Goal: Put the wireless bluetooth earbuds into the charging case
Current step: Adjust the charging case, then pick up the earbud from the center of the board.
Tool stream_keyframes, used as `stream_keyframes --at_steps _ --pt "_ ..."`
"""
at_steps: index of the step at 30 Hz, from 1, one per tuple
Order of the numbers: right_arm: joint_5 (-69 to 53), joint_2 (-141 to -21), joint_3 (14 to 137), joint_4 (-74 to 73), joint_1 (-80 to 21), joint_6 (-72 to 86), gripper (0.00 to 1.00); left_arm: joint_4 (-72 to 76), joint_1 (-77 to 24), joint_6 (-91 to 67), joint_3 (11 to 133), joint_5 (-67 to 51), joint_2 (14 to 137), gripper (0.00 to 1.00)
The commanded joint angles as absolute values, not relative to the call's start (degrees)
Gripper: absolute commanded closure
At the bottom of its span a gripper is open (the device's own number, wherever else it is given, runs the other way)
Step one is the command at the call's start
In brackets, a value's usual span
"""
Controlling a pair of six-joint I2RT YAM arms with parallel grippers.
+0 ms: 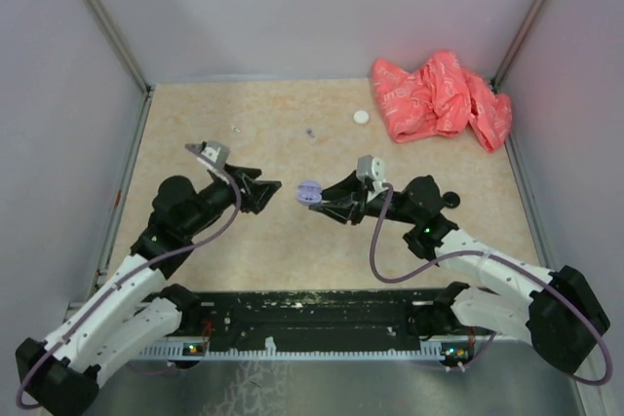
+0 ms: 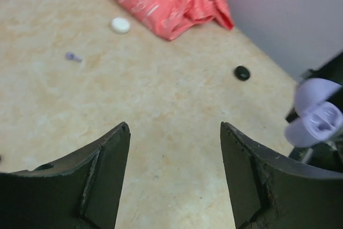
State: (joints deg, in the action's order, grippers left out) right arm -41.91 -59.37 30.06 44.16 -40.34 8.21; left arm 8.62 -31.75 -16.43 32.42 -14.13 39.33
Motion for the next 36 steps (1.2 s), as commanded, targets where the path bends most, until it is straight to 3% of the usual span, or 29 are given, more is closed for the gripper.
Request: stream_keyframes --at_steps 1,8,17,36 --pt "-36.14 -57.46 29.37 39.5 -39.72 -2.32 1.0 -2.91 -31.56 -16.13 37.97 -2.77 47.56 0.27" --pt "-27.7 -58.17 24.28 46.31 -39.73 -2.03 1.0 -7.45 -31.29 -18.88 45.2 6.05 59.39 0.27" --pt "-16.5 -57.56 18.72 51.61 -39.73 -1.71 1.0 -7.84 -29.57 -18.73 58.66 3.26 78.66 0.28" --pt "-9.76 -60.83 18.11 54.0 -39.73 -4.53 1.0 -7.97 -24.69 -13.18 88.87 3.26 115.85 0.37"
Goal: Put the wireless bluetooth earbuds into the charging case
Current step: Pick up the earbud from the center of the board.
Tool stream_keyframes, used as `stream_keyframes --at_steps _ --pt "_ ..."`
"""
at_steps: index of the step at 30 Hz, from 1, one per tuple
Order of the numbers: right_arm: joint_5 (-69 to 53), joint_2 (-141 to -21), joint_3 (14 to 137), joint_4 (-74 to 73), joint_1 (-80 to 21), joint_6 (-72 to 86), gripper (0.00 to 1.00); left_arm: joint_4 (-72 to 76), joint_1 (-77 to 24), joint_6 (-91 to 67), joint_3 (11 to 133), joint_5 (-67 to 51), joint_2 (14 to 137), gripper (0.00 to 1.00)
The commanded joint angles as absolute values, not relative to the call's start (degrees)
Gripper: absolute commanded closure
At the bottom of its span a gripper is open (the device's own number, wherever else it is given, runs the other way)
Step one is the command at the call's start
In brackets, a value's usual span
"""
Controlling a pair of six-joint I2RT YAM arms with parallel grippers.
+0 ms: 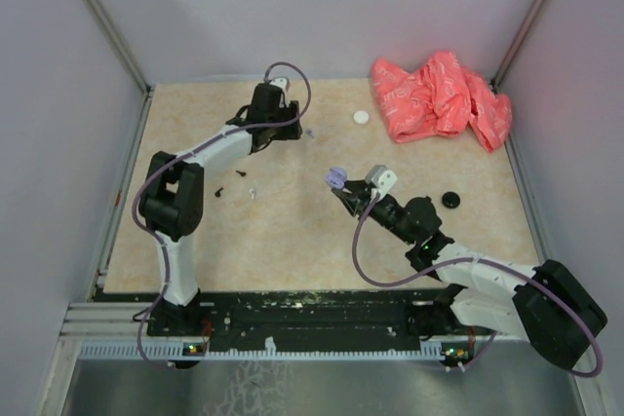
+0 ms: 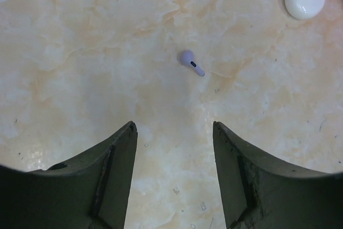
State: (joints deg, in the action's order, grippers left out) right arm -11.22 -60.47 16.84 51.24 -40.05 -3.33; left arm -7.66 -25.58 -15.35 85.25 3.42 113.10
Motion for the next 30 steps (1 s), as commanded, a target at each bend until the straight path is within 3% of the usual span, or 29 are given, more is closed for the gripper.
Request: stream_keyframes --at_steps 1,11,15,30 --pt "-9.96 -61.06 18.24 53.83 -39.73 -4.56 1.0 -8.26 -24.14 -13.25 88.61 3.32 115.86 0.37" --pt "-12.2 -62.43 18.7 53.88 -39.74 -3.87 1.0 -14.29 -15.56 -11.3 79.22 9.93 107.74 0.37" --pt "-12.86 -62.55 18.54 54.37 -39.73 -3.71 1.0 -19.18 -13.31 -9.17 79.6 13.15 106.76 0.37" --pt "-13.13 -62.2 17.93 54.6 -39.73 -3.6 1.0 -26.88 -7.12 -6.6 88.84 7.74 115.16 0.47"
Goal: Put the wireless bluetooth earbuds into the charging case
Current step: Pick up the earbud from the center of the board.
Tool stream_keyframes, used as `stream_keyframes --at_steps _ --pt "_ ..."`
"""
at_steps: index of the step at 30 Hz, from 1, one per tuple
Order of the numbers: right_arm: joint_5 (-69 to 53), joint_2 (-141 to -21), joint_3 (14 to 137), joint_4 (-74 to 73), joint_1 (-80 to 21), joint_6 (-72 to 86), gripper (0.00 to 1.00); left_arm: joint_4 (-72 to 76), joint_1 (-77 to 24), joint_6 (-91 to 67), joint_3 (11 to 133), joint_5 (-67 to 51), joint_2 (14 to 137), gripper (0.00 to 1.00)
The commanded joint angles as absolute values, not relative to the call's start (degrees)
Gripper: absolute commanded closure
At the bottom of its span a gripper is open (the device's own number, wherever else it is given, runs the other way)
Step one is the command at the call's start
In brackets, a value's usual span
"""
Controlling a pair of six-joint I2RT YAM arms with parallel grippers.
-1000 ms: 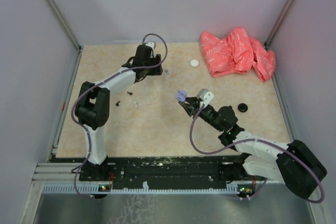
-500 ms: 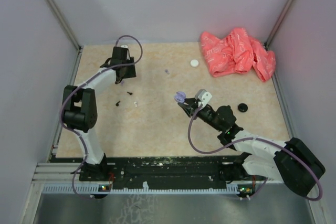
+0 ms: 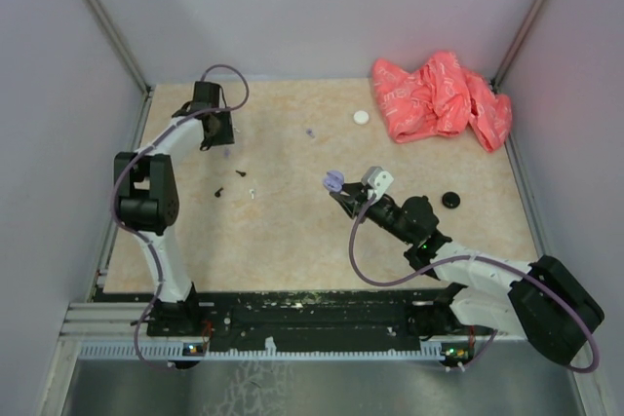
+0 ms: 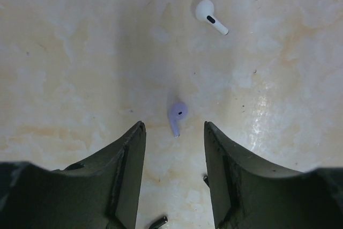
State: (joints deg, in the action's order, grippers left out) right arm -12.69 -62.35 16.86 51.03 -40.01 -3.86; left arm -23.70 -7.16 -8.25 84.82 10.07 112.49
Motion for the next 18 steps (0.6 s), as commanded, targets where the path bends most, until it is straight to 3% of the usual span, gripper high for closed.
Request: stream_keyframes --at_steps 1,10,18 --pt "-12.99 -62.29 17.93 54.58 -39.73 -3.65 1.0 -26.77 -7.16 -6.7 89.34 6.25 115.44 0.47" --pt "-11.53 -63.69 18.58 53.39 -39.74 -4.32 1.0 -19.04 -9.15 -14.96 92.32 -10.34 118.09 0.46" --pt "-10.63 -63.38 18.88 51.33 -39.77 -4.31 1.0 -10.11 -13.61 -23.18 94.54 -13.67 122.96 0.45"
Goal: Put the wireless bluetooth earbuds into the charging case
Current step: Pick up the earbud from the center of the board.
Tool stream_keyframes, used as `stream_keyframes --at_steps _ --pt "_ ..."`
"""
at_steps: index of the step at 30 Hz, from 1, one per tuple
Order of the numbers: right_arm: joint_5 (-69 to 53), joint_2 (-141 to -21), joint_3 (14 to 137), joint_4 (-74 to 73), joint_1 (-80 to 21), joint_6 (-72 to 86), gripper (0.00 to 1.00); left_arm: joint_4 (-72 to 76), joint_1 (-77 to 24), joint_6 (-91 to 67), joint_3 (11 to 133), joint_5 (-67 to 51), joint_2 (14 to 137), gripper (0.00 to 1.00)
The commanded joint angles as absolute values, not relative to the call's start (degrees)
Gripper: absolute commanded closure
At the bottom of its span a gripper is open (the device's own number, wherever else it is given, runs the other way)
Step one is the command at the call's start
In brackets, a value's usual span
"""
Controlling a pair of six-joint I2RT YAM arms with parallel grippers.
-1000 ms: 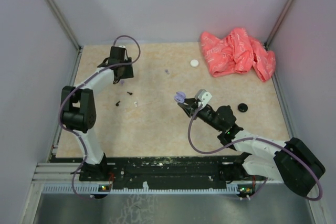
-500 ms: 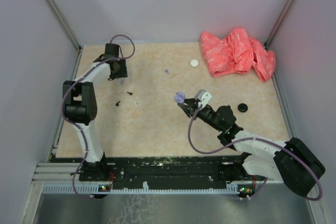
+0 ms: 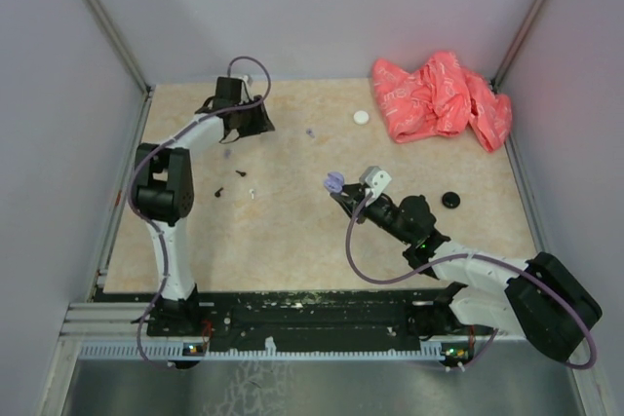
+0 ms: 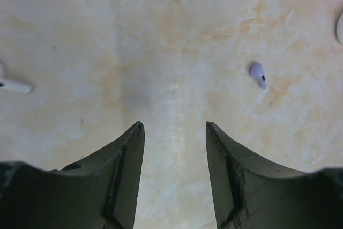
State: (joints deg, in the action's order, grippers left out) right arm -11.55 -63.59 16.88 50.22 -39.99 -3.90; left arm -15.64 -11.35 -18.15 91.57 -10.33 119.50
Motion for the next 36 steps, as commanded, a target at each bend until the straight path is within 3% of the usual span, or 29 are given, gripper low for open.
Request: stream_keyframes --at_steps 1,17,36 --pt "-10.41 -63.33 18.85 51.05 -39.73 -4.31 1.0 -9.66 -14.47 -23.46 95.36 -13.26 123.79 0.45" --pt "-10.39 -62.86 19.39 48.34 -39.73 -3.0 1.0 -3.3 -21.76 -22.9 103.29 -6.48 134.25 0.48" --pt "-11.04 -63.03 19.15 48.78 -39.74 -1.77 1.0 -7.59 -27.78 -15.93 104.61 2.96 137.97 0.55"
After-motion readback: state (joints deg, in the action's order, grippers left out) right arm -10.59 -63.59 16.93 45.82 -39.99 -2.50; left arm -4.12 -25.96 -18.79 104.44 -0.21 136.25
